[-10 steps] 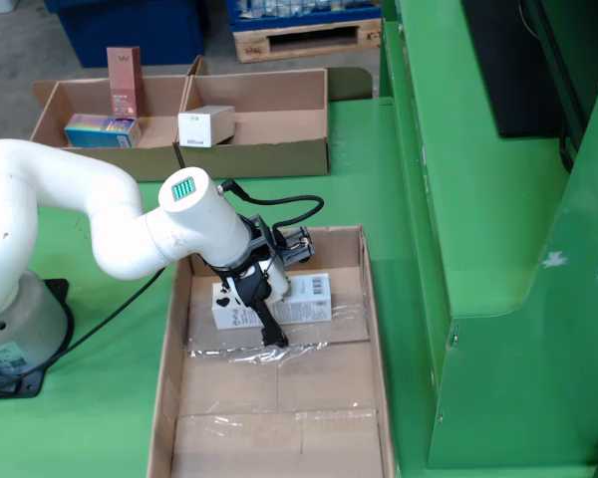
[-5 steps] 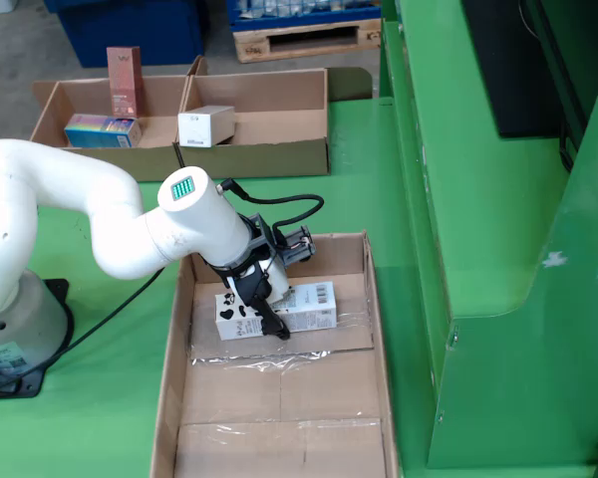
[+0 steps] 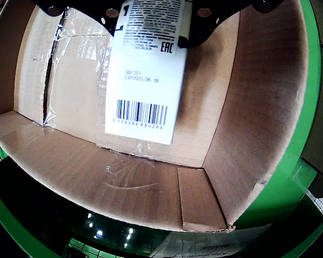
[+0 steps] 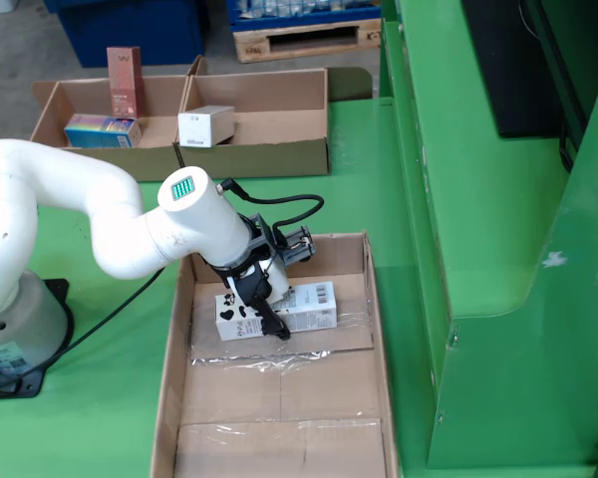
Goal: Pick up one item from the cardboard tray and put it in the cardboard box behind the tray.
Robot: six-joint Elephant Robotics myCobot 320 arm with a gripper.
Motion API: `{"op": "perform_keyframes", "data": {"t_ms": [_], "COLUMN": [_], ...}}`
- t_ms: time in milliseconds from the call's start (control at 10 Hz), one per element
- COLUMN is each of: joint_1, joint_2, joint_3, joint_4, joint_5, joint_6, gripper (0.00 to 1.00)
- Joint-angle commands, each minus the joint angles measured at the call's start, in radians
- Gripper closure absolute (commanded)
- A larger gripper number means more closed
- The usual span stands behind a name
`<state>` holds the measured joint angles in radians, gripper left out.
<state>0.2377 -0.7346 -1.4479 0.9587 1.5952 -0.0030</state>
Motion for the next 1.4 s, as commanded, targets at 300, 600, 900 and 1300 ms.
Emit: {"op": "perform_keyframes", "data": {"t_ms": [300, 600, 900, 1300], "joint_1": [-0.006, 0.036, 0.092, 0.326], "joint_2": [0.020, 0.090, 0.202, 0.551], "joint_3": [0.026, -0.064, -0.179, -0.402], "joint_4": [0.011, 0.035, 0.047, -0.005], "joint_5": [-0.010, -0.018, -0.031, -0.196], "joint_6": [-0.002, 0.045, 0.115, 0.396], "gripper": [1.00, 1.00, 1.00, 1.00]}}
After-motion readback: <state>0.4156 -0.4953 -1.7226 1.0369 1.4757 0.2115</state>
